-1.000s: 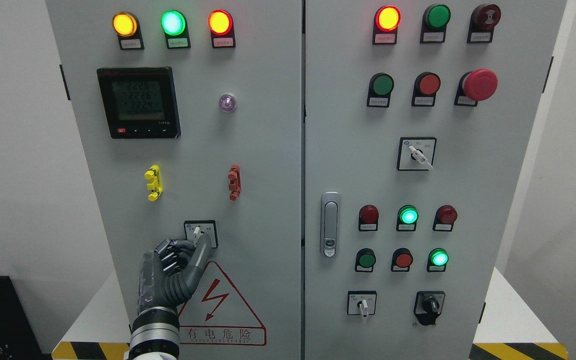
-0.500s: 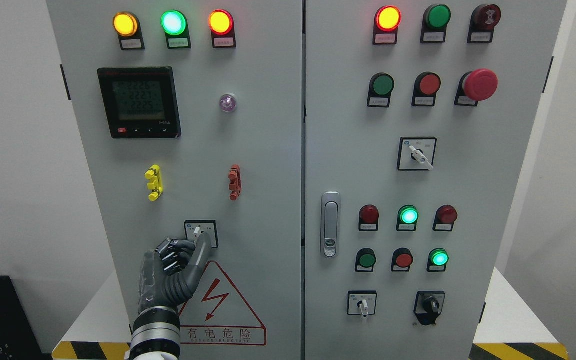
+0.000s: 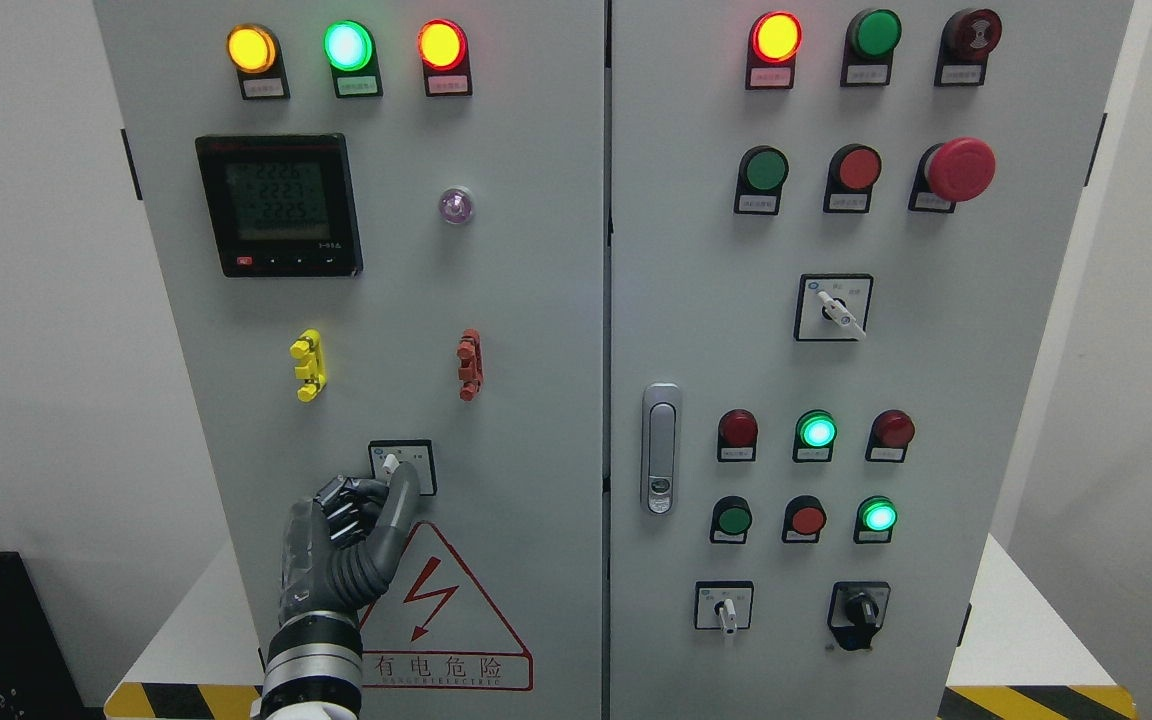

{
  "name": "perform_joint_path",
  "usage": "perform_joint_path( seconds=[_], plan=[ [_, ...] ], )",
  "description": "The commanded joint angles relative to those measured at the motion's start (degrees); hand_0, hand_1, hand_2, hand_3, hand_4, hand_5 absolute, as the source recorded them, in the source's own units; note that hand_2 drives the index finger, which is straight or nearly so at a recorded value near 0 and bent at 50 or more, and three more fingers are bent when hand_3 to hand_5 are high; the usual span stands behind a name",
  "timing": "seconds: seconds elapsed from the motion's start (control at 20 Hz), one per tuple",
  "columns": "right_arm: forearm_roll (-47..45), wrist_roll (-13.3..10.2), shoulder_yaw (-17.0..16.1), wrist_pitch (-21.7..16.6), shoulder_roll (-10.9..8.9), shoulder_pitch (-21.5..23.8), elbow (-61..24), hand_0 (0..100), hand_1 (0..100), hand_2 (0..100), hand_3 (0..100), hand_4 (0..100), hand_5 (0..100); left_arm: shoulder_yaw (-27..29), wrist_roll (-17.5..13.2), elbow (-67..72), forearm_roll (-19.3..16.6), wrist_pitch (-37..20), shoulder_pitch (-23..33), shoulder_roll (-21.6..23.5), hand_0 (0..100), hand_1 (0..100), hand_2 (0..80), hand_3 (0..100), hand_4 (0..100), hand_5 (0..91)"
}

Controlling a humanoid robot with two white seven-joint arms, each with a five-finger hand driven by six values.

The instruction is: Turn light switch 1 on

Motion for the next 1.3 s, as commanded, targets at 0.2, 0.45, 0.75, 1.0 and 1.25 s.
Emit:
perform_joint_path(
  seconds=[0.2, 0.45, 0.75, 1.0, 1.25],
  plan=[
    [0.0, 0.0, 0.0, 0.0, 0.0, -0.1, 0.0, 31, 0, 0, 0, 0, 0, -0.2, 0.6, 0.0, 0.1, 0.0, 0.0, 0.0, 53, 53, 58.7, 90, 93, 84.1],
    [0.0, 0.0, 0.0, 0.0, 0.0, 0.0, 0.0, 31, 0, 0, 0, 0, 0, -0.2, 0.5, 0.0, 0.2, 0.0, 0.0, 0.0, 54, 48, 58.7, 90, 93, 84.2],
    [0.0, 0.0, 0.0, 0.0, 0.0, 0.0, 0.0, 31, 0, 0, 0, 0, 0, -0.3, 0.5, 0.0, 0.2, 0.0, 0.0, 0.0, 26, 48, 60.2, 90, 93, 84.2],
    [0.0, 0.0, 0.0, 0.0, 0.0, 0.0, 0.0, 31, 0, 0, 0, 0, 0, -0.2, 0.5, 0.0, 0.2, 0.0, 0.0, 0.0, 15, 48, 61.2, 91, 93, 84.6],
    [0.0, 0.0, 0.0, 0.0, 0.0, -0.1, 0.0, 31, 0, 0, 0, 0, 0, -0.3, 0.5, -0.1, 0.2, 0.0, 0.0, 0.0, 10, 46, 61.7, 92, 94, 84.5]
  ],
)
